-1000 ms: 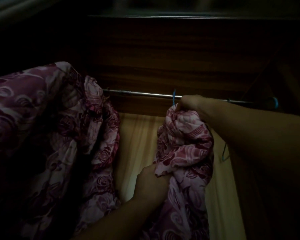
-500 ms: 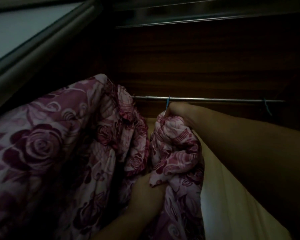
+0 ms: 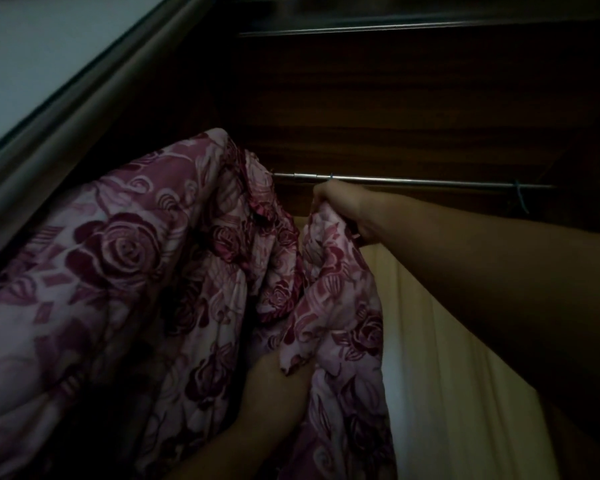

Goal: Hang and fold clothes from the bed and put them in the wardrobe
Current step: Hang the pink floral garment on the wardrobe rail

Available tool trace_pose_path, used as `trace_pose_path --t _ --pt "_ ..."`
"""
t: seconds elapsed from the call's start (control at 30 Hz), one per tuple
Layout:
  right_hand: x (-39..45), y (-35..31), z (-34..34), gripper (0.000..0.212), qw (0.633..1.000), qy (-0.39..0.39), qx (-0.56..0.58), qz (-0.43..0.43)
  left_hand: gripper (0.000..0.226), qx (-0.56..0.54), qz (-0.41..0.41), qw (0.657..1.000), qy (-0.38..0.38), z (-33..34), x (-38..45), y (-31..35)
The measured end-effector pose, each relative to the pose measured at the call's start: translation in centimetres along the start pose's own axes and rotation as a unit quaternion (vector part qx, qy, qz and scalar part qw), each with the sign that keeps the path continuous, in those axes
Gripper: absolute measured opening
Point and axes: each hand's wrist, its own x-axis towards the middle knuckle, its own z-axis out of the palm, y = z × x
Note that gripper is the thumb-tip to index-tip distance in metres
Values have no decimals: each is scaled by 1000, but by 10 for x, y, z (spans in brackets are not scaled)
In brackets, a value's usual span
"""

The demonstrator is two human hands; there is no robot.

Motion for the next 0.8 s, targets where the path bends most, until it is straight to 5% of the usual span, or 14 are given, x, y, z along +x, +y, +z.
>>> trace_pose_path --t 0.17,0.43,0.6,0.73,0.8 --pt "-13 17 10 76 992 105 -23 -62 11 32 2 999 4 -1 -18 -3" --pt "-60 56 38 82 982 96 -130 -96 23 57 4 998 17 -19 -54 7" --pt "-78 53 33 63 986 72 -121 -93 27 76 -13 997 27 -24 -90 14" --pt "-116 81 28 80 989 9 -125 -76 36 127 -74 988 -38 -22 -134 5" --pt "-139 108 32 83 992 -23 -119 -45 62 161 -111 972 -129 -19 -160 1"
